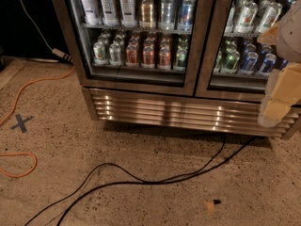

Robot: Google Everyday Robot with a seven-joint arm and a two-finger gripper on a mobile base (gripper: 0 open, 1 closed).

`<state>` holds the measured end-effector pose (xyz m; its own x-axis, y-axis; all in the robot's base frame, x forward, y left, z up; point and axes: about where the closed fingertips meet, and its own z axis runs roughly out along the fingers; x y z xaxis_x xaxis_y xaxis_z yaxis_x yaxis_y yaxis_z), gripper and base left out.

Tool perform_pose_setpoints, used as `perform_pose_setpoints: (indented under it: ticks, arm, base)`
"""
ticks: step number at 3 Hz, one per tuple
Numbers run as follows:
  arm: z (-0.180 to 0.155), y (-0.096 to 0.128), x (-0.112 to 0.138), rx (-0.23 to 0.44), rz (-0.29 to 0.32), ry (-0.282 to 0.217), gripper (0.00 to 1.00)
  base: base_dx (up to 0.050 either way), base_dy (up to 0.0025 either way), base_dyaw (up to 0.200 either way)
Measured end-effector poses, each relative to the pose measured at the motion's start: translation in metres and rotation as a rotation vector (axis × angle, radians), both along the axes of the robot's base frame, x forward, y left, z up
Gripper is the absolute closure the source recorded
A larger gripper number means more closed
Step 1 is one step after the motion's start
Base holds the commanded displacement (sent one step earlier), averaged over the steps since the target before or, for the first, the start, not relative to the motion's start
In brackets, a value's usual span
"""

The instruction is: Open left fridge door

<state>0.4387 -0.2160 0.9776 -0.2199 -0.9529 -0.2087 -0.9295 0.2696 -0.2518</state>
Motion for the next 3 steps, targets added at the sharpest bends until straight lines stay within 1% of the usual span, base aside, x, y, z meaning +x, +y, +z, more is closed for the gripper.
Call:
perform_pose_setpoints:
  ticks: [1, 2, 3]
  arm:
    - [0.0000, 0.0000, 0.0000, 0.000, 0.000, 0.000, 0.00]
    - [0.0000, 0.0000, 0.0000, 0.000, 0.000, 0.000, 0.00]
    - [0.0000, 0.0000, 0.0000, 0.000, 0.000, 0.000, 0.00]
  base:
    - [0.049, 0.00000, 0.000]
    - [0.044, -0.00208, -0.091]
    - [0.038, 0.00243, 0.131]
